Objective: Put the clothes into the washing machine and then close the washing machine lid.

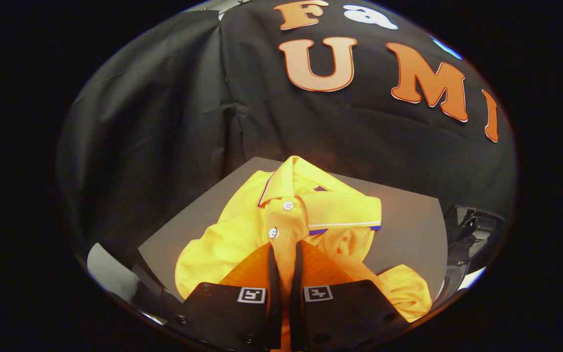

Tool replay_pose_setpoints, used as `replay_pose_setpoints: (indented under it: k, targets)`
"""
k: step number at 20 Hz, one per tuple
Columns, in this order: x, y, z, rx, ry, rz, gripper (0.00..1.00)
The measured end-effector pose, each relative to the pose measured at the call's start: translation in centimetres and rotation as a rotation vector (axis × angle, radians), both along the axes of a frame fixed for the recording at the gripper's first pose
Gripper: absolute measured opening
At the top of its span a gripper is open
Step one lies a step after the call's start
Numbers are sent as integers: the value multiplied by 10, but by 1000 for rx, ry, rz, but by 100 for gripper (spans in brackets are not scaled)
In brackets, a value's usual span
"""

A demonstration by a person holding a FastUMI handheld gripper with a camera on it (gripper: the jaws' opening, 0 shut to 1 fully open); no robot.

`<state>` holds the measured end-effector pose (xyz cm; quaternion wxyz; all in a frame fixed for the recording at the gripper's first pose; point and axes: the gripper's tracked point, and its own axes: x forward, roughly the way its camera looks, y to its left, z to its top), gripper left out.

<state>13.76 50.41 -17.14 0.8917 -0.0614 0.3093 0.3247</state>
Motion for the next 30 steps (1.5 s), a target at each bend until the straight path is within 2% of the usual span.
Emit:
replay_pose_setpoints:
  k: [4,10,16,20,25,30]
  targets:
    - [1,1,7,159,-18,-37,15]
    - [-9,-3,73,312,-231,-37,14]
    - [-31,-29,125,325,-393,-86,14]
    - [-40,-38,167,383,-434,-99,14]
    - [-53,-73,219,419,-518,-121,14]
    - [-58,-135,257,407,-582,-137,14]
